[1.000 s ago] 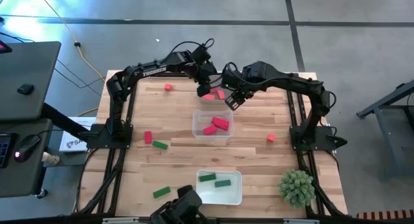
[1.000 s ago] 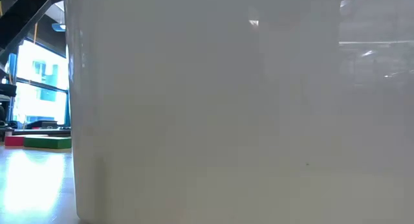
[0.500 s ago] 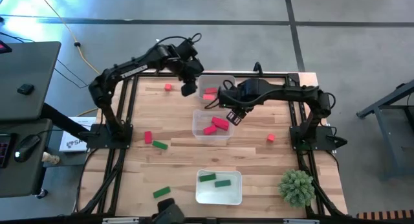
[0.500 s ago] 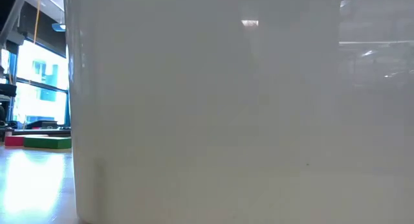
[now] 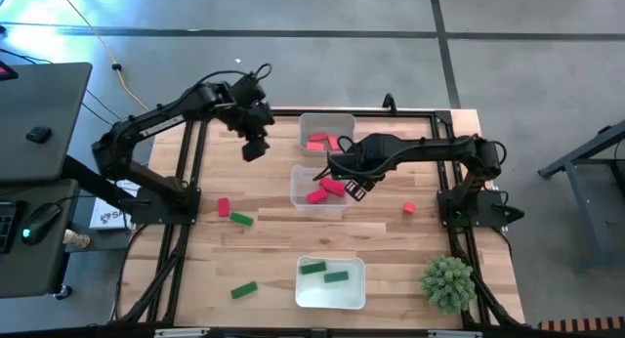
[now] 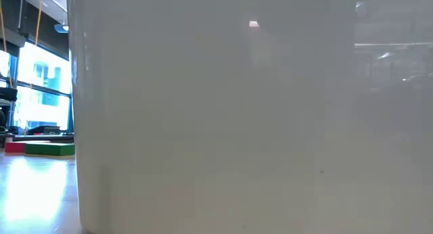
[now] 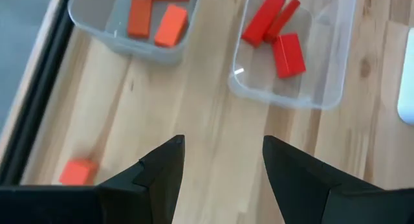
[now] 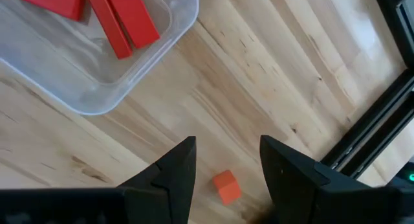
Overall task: Sort & place blocks by color
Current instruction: Put the green block into the white bin
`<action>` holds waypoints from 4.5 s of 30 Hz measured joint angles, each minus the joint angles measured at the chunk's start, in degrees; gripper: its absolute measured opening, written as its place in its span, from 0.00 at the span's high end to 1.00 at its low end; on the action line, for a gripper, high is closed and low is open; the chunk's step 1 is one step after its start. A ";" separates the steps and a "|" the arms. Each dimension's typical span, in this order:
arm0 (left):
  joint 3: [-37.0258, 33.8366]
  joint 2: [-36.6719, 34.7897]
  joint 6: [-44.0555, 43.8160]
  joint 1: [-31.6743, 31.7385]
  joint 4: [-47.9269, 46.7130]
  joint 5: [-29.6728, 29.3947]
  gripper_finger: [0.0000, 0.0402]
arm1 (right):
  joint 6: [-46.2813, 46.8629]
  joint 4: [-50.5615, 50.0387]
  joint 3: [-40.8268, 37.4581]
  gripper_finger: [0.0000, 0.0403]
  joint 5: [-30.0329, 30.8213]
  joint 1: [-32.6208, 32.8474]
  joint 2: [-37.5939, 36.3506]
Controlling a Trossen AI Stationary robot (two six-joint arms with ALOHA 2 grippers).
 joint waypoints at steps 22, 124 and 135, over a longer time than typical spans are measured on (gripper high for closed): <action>-24.68 -20.83 -0.19 -15.51 0.05 -2.59 0.51 | 1.17 -0.01 0.02 0.60 3.80 -2.59 0.00; -26.14 4.00 -9.50 -37.86 11.97 -21.85 0.82 | -15.84 7.11 9.23 0.60 -9.88 -8.47 -0.10; -19.63 1.51 -6.74 -33.37 12.94 -25.17 0.82 | -15.84 17.13 11.47 0.60 -17.08 -8.47 -0.02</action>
